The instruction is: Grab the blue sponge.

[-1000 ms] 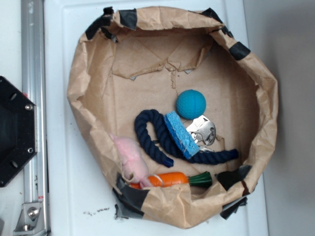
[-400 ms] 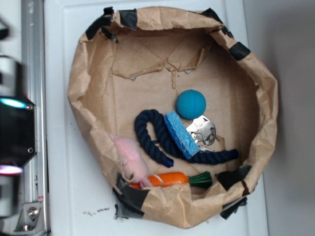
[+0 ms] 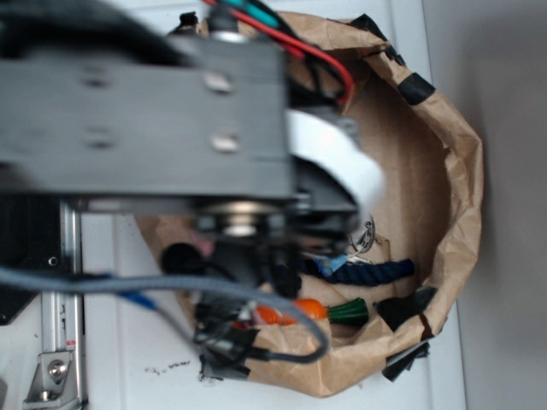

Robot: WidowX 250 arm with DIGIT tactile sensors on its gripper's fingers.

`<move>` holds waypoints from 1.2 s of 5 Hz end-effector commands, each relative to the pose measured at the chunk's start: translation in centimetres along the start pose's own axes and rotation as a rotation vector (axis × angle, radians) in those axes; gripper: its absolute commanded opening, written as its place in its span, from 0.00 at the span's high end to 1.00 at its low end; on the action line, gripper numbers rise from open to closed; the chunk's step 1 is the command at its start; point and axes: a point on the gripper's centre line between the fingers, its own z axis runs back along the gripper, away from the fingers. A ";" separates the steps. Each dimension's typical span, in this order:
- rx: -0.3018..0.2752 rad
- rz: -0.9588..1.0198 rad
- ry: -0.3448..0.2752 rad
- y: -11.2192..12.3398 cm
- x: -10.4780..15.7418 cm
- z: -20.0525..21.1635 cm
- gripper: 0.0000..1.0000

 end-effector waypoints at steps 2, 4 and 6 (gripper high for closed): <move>0.023 -0.231 0.016 -0.1 1.5 -7.4 0.00; 0.050 -0.246 0.024 -1.1 5.1 -9.1 0.00; 0.005 -0.063 0.088 -0.1 4.2 -10.2 1.00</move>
